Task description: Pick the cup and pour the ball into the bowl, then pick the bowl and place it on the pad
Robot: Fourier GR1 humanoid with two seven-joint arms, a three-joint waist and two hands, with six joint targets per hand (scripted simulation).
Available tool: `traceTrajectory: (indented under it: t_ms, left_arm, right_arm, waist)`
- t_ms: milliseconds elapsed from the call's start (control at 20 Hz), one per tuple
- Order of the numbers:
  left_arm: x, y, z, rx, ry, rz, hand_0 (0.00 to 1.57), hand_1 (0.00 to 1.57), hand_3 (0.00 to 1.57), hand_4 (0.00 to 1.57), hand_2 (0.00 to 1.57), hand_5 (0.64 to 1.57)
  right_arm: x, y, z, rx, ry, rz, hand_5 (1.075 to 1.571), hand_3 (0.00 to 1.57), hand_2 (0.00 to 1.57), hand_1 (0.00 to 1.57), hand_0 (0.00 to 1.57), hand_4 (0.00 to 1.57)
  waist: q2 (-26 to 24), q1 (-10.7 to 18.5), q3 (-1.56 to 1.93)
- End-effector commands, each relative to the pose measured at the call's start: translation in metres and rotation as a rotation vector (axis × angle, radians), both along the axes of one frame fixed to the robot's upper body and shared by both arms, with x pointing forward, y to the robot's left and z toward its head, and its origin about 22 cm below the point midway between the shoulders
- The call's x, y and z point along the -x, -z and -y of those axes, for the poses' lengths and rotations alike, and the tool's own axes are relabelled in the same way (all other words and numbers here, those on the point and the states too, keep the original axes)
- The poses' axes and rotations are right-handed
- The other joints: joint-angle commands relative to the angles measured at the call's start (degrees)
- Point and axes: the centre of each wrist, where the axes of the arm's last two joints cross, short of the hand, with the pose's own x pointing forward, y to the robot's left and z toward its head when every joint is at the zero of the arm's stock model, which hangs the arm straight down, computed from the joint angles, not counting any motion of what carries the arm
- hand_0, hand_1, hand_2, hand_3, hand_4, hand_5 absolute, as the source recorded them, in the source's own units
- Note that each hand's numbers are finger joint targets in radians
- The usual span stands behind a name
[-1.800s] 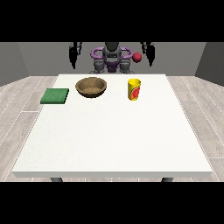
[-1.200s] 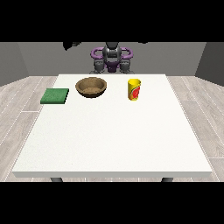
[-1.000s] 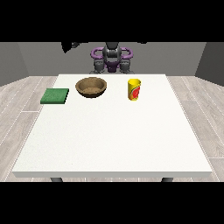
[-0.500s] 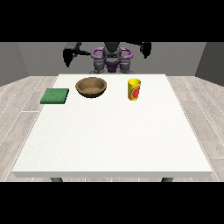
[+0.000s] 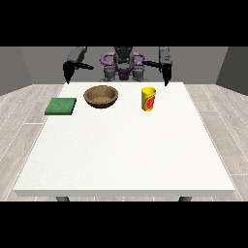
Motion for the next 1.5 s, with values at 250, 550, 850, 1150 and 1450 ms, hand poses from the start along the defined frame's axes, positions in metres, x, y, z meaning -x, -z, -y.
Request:
traceTrajectory:
  t_ms: [250, 550, 850, 1150, 1450]
  left_arm:
    - [-0.013, 0.055, 0.008, -0.007, -0.041, -0.005, 0.00, 0.00, 0.00, 0.00, 0.00, 1.246]
    - [-0.022, 0.067, 0.008, -0.013, -0.057, 0.058, 0.00, 0.00, 0.00, 0.00, 0.00, 1.276]
    - [-0.032, 0.091, 0.007, -0.005, -0.098, 0.052, 0.00, 0.00, 0.00, 0.00, 0.00, 1.245]
    - [-0.031, 0.090, -0.024, -0.299, -0.258, 0.061, 1.29, 1.29, 1.57, 0.79, 1.57, 1.524]
    - [-0.049, 0.086, 0.015, -0.352, -0.338, 0.106, 1.33, 1.33, 1.57, 0.86, 1.57, 1.509]
  right_arm:
    - [-0.008, 0.016, 0.032, -0.027, -0.008, -0.023, 1.563, 0.00, 0.00, 0.00, 0.00, 0.00]
    - [-0.007, 0.024, 0.063, -0.022, 0.008, 0.049, 1.559, 0.00, 0.00, 0.00, 0.00, 0.00]
    - [-0.014, 0.018, 0.058, -0.016, -0.024, 0.039, 1.558, 0.00, 0.00, 0.00, 0.00, 0.00]
    - [-0.020, 0.006, 0.066, -0.033, -0.023, 0.045, 1.562, 0.00, 0.00, 0.00, 0.00, 0.00]
    - [-0.029, -0.011, 0.083, -0.029, -0.040, 0.122, 1.557, 0.00, 0.00, 0.00, 0.00, 0.00]
  waist:
    - [-0.2, -1.0, 0.00]
    - [4.4, -1.4, 0.01]
    - [3.9, -3.1, -0.01]
    - [4.1, -5.4, 0.08]
    - [8.5, -7.9, 0.01]
